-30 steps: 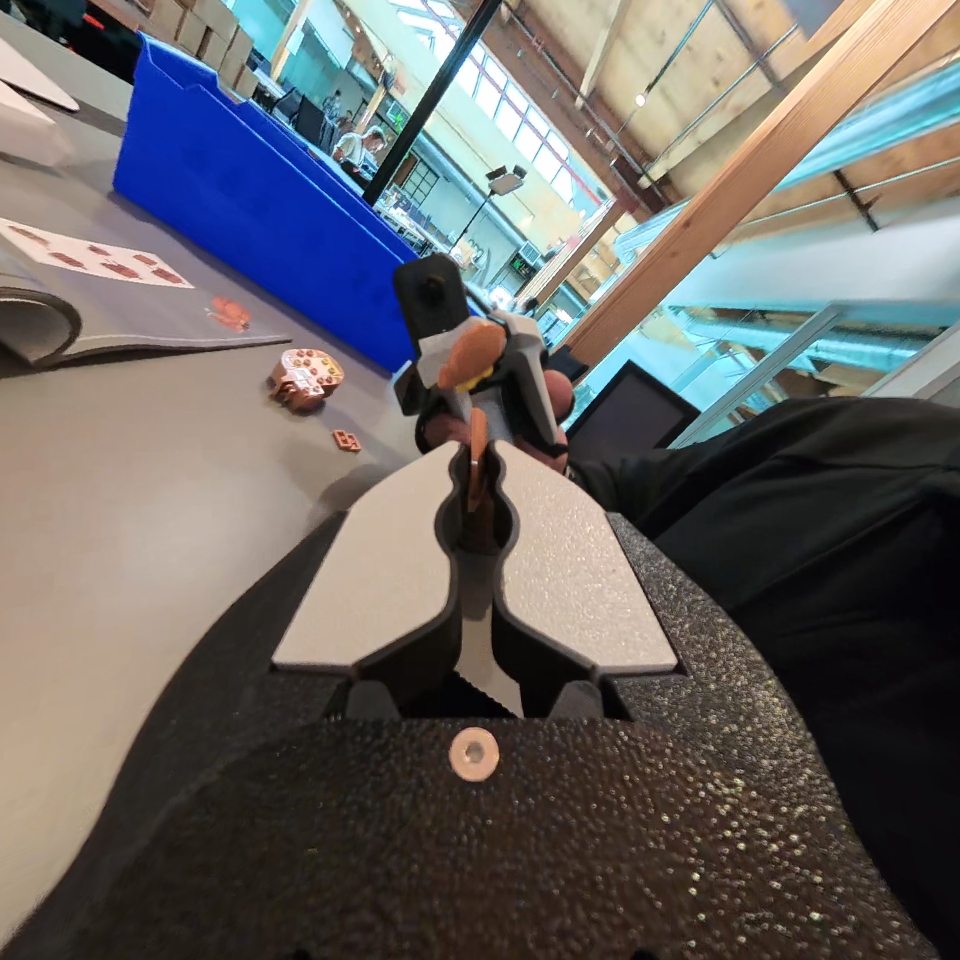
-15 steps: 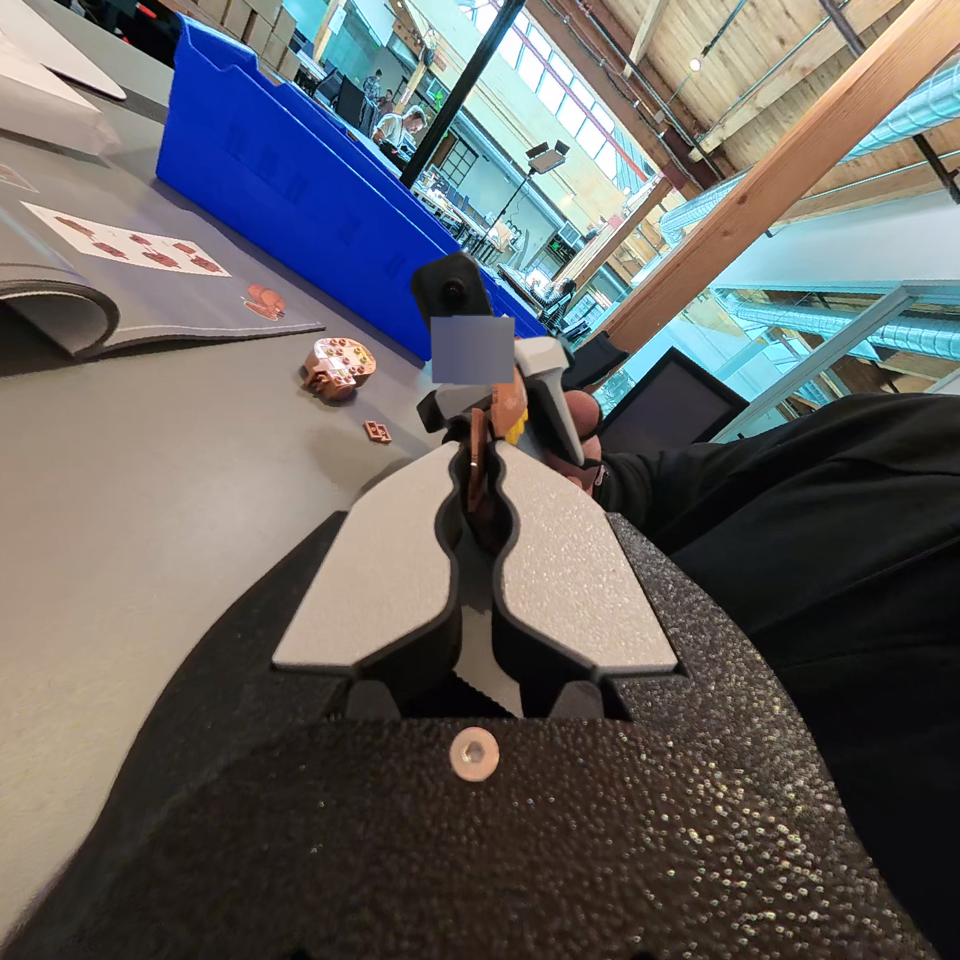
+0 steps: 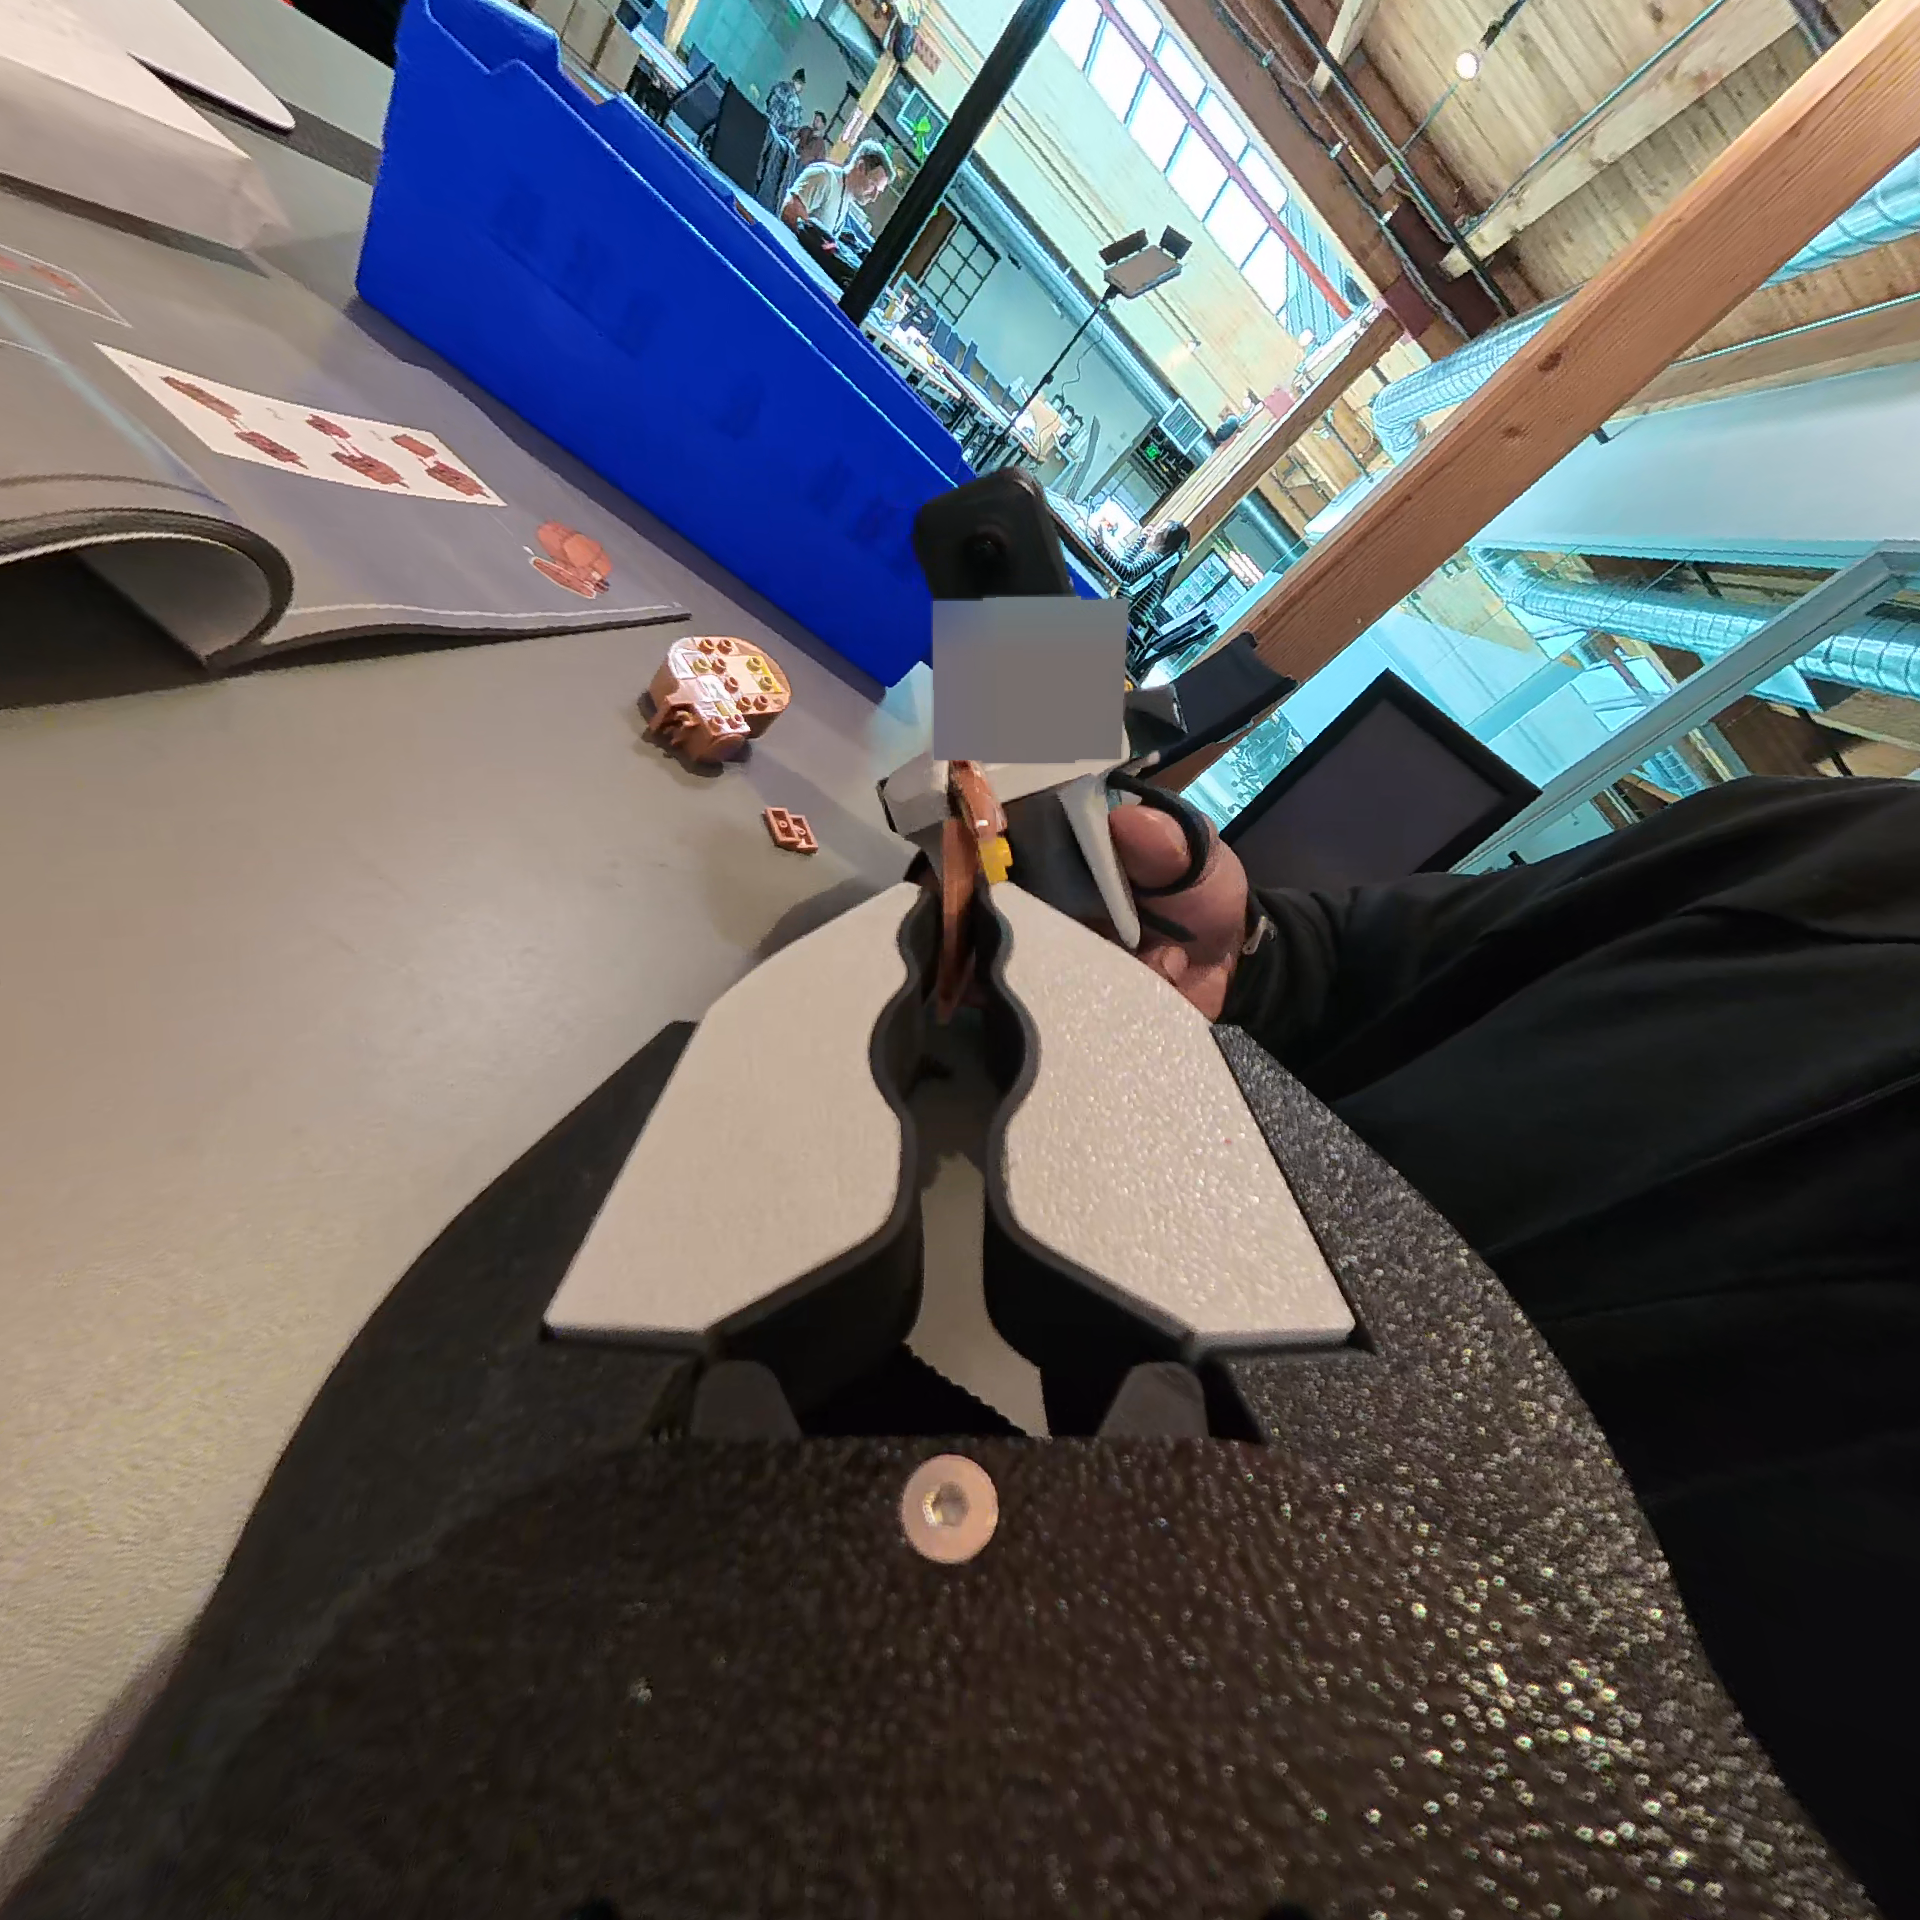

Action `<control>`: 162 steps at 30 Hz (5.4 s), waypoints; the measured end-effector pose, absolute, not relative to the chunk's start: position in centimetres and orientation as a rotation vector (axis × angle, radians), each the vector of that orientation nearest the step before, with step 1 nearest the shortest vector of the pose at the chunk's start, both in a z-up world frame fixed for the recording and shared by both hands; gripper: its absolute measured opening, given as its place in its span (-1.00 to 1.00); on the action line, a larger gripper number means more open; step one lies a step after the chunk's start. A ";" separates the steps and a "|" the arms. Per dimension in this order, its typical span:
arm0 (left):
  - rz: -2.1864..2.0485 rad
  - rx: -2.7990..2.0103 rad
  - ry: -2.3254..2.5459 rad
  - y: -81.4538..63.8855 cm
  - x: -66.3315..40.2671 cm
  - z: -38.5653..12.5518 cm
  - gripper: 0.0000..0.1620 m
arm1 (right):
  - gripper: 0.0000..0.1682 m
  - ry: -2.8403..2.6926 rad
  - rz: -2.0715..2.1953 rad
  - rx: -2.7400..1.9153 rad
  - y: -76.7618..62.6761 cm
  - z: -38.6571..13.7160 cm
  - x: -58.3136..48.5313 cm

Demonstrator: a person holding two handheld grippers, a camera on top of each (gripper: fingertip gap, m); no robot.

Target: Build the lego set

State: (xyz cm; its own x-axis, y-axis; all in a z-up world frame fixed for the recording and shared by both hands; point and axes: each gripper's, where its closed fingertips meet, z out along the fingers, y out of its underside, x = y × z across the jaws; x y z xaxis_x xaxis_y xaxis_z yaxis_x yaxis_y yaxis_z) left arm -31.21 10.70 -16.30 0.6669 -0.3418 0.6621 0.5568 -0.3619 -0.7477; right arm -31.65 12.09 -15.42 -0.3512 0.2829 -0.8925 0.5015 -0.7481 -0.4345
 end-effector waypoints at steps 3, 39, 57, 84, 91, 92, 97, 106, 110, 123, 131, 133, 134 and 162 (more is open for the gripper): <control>-0.949 -1.700 -0.182 10.8 -31.2 -16.3 -0.93 | -1.00 1.017 -2.245 1.718 12.2 -15.5 -31.6; -0.533 -2.067 -0.179 7.0 -34.7 -21.2 -0.93 | -0.55 2.701 -1.202 1.668 10.2 -24.3 -36.5; -0.635 -2.022 -0.160 6.7 -34.3 -20.6 -0.93 | -0.62 3.097 -0.952 1.338 9.4 -24.4 -37.5; -0.565 -2.145 -0.023 6.9 -31.7 -21.9 -0.93 | -0.54 3.117 -0.963 1.268 12.9 -23.8 -26.9; -0.582 -2.201 0.041 7.8 -30.7 -22.6 -0.93 | -0.59 2.995 -0.837 1.497 12.9 -24.0 -27.0; -0.585 -2.211 0.056 8.0 -30.5 -22.7 -0.93 | -0.59 2.985 -0.840 1.504 12.6 -24.0 -26.8; -0.606 -2.283 0.167 9.3 -29.1 -23.5 -0.93 | -0.62 3.065 -0.804 1.480 13.1 -24.4 -27.0; -0.636 -2.310 0.235 10.1 -28.3 -23.7 -0.93 | -0.66 2.935 -0.872 1.437 13.4 -24.1 -28.5; -0.633 -2.309 0.237 10.2 -28.5 -23.7 -0.93 | -0.67 3.013 -0.763 1.306 12.7 -24.8 -28.0; -0.822 -2.151 0.166 10.0 -28.5 -21.6 -0.93 | -0.93 3.570 -1.015 0.665 12.6 -22.4 -29.5; -1.021 -2.046 0.125 9.6 -28.4 -20.2 -0.93 | -0.93 3.966 -1.209 -0.398 11.1 -19.4 -28.5; -1.079 -2.041 0.141 9.4 -28.1 -20.0 -0.93 | -0.93 3.994 -1.192 -0.587 10.7 -19.2 -28.2; -1.100 -2.044 0.147 9.4 -28.1 -20.0 -0.93 | -0.93 4.007 -1.163 -0.682 10.6 -19.2 -28.2; -1.078 -2.307 0.295 11.6 -26.1 -23.1 -0.93 | -0.55 3.356 -1.118 0.561 14.9 -24.0 -24.6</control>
